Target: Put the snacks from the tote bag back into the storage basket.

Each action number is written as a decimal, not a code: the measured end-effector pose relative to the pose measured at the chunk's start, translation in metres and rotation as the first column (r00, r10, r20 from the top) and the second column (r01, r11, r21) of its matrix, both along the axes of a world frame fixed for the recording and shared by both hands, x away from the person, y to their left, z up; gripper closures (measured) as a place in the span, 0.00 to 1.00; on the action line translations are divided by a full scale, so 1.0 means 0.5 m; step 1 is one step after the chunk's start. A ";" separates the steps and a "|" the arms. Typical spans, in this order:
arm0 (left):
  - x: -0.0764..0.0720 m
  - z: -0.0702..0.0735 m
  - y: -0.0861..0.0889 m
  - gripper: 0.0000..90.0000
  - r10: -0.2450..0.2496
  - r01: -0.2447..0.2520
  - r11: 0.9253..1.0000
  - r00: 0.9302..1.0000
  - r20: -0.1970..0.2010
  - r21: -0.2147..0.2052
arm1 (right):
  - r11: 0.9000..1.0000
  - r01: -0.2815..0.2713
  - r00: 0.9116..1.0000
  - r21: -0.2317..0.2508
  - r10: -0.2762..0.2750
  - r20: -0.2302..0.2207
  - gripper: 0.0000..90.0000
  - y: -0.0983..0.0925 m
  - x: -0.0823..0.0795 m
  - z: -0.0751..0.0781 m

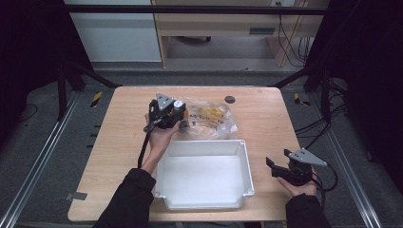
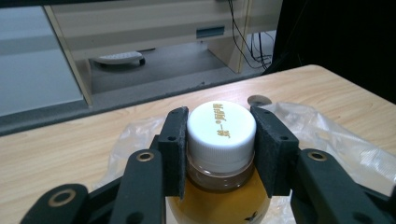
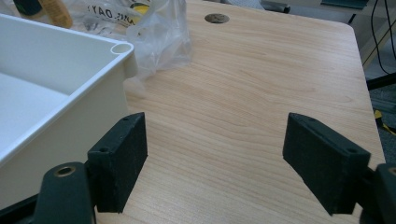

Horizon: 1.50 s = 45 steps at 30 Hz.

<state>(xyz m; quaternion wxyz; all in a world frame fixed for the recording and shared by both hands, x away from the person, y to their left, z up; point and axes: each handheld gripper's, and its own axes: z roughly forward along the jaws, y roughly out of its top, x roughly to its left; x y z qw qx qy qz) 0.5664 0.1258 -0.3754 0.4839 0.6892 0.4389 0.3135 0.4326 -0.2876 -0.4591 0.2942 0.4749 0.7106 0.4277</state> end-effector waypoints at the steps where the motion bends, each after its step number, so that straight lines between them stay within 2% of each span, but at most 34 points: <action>1: -0.001 0.006 0.001 0.65 0.000 0.000 1.000 1.000 0.002 -0.002 | 1.000 0.000 1.000 0.001 0.000 0.000 0.24 0.000 0.000 0.000; 14: -0.016 0.067 0.023 0.65 0.014 -0.011 0.998 0.999 0.043 -0.058 | 1.000 0.001 1.000 0.002 -0.001 0.005 0.24 -0.001 -0.001 0.001; 28: -0.034 0.124 0.037 0.65 0.022 -0.016 0.998 0.995 0.092 -0.067 | 1.000 0.002 1.000 0.003 -0.002 0.005 0.25 0.000 -0.001 0.002; 45: -0.070 0.159 0.041 0.65 -0.009 0.021 0.994 0.994 0.112 -0.104 | 1.000 0.003 1.000 0.004 -0.003 0.005 0.25 0.000 -0.002 0.003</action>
